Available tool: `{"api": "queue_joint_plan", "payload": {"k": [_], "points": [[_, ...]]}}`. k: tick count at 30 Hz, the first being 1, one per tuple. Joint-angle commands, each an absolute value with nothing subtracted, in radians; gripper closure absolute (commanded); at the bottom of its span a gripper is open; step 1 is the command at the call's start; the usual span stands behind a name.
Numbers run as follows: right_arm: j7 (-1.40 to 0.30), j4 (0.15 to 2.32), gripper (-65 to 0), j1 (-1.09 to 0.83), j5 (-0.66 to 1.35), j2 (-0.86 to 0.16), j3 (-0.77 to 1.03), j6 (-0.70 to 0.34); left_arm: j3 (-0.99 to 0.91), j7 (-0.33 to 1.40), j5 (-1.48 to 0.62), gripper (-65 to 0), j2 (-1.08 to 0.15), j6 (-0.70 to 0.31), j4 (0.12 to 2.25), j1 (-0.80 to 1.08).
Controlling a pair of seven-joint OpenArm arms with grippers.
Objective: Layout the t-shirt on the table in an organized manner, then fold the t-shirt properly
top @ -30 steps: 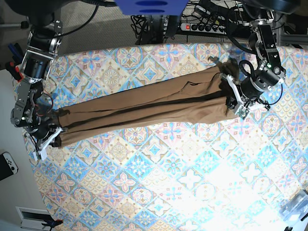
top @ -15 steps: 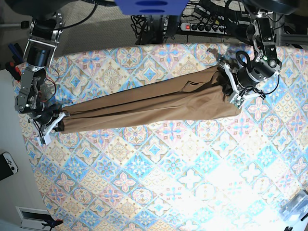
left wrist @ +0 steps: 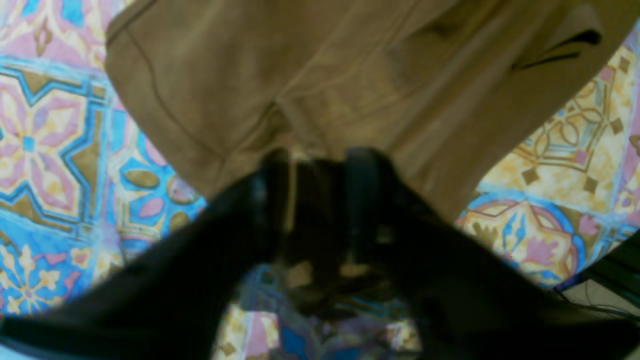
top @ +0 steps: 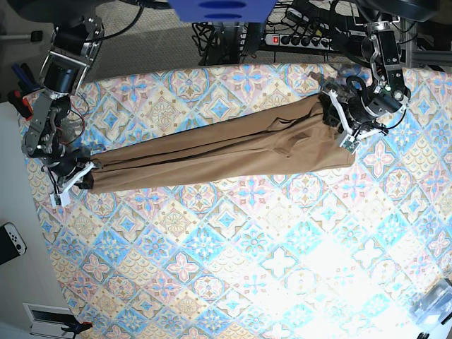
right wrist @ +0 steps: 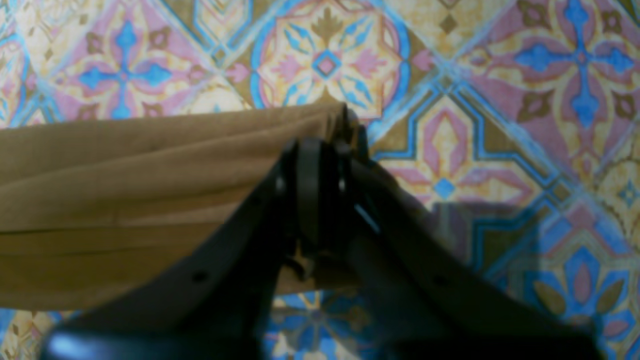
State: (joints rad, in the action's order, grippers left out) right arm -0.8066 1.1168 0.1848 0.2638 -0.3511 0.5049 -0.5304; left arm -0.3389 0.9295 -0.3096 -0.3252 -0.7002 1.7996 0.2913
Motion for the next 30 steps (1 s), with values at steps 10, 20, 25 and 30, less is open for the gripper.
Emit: {"api": "queue_joint_plan", "payload": {"k": [10,20,25,30], "points": [[-0.786,1.144,-31.0,0.163,0.28,-0.372,0.521,-0.527,-0.354,0.912,-0.326,-34.2,-0.303,-0.698,1.89,0.282],[-0.786,1.145,-31.8,0.163,0.28,-0.372,0.604,-0.53,-0.378,0.912,-0.328,-34.7,-0.272,-0.698,1.891,0.277],[-0.791,1.145,-34.3,0.165,0.283,-0.372,0.611,-0.53,-0.378,0.912,-0.329,-34.7,-0.271,-0.698,1.891,0.277],[-0.786,1.218,-41.2,0.17,0.346,-0.371,0.716,-0.532,-0.381,0.912,-0.418,-34.8,-0.254,-0.698,1.891,0.266]]}}
